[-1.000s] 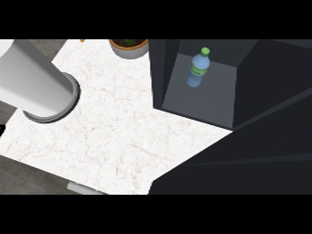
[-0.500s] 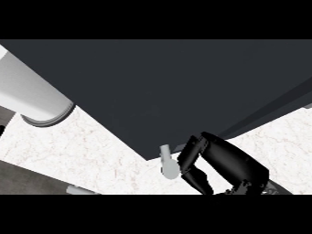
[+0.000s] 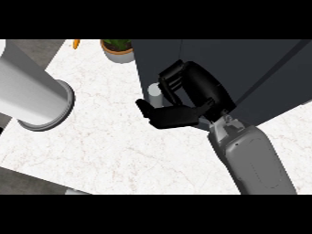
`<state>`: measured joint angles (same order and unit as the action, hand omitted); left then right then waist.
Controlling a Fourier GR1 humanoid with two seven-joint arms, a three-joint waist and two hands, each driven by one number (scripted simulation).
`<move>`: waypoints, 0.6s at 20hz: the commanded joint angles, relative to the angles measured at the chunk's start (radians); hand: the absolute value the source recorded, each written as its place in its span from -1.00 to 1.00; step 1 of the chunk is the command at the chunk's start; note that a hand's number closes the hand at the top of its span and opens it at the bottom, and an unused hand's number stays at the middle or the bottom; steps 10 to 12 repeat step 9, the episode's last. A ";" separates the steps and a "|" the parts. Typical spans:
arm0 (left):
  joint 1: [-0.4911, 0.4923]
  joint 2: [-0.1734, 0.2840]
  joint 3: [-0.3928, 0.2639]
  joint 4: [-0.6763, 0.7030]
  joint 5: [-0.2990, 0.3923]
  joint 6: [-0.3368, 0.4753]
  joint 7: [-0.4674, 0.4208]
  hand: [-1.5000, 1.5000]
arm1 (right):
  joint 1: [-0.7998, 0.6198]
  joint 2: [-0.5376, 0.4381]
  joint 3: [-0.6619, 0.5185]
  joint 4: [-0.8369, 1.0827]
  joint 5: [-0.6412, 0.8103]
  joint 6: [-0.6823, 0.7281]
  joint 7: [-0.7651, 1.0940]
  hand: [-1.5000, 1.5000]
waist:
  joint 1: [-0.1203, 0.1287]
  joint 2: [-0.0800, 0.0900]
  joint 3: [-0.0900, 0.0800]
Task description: Pick up the bottled water, place it into the cabinet and close the cabinet
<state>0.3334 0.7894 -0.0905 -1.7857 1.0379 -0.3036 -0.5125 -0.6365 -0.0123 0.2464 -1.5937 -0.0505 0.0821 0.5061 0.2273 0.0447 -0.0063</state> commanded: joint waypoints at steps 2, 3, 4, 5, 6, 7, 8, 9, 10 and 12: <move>0.008 0.005 0.016 0.008 0.015 -0.011 0.003 -1.00 | -0.197 0.012 -0.087 0.215 -0.031 -0.171 -0.028 -1.00 | -0.009 -0.001 0.003; 0.007 0.003 0.019 0.010 0.018 -0.009 0.002 -1.00 | -0.208 0.012 -0.100 0.243 -0.054 -0.184 -0.025 -1.00 | -0.015 0.000 0.004; 0.002 -0.008 0.018 0.011 0.019 -0.021 -0.010 -1.00 | -0.216 0.012 -0.100 0.254 -0.074 -0.211 -0.038 -1.00 | -0.009 0.002 0.003; -0.004 -0.005 0.015 0.014 0.010 -0.008 -0.002 -1.00 | -0.239 0.012 -0.096 0.274 -0.083 -0.228 -0.027 -1.00 | -0.020 0.002 0.003; -0.002 0.002 0.028 0.029 0.021 -0.018 -0.001 -1.00 | -0.259 0.012 -0.097 0.292 -0.088 -0.235 -0.027 -1.00 | -0.024 0.001 0.003; 0.009 -0.009 0.020 0.025 0.008 -0.019 -0.011 -1.00 | -0.283 0.012 -0.089 0.305 -0.106 -0.255 -0.020 -1.00 | -0.023 -0.004 0.002; 0.004 -0.007 0.011 0.015 0.006 -0.026 -0.006 -1.00 | -0.289 0.012 -0.084 0.320 -0.110 -0.262 -0.034 -1.00 | -0.021 -0.001 0.003; 0.015 0.003 0.024 0.024 0.013 -0.030 -0.003 -1.00 | -0.285 0.012 -0.080 0.339 -0.122 -0.279 -0.047 -1.00 | -0.024 -0.002 0.004; 0.015 0.003 0.024 0.024 0.013 -0.030 -0.003 -1.00 | -0.285 0.012 -0.080 0.339 -0.122 -0.279 -0.047 -1.00 | -0.024 -0.002 0.004; 0.015 0.003 0.024 0.024 0.013 -0.030 -0.003 -1.00 | -0.285 0.012 -0.080 0.339 -0.122 -0.279 -0.047 -1.00 | -0.024 -0.002 0.004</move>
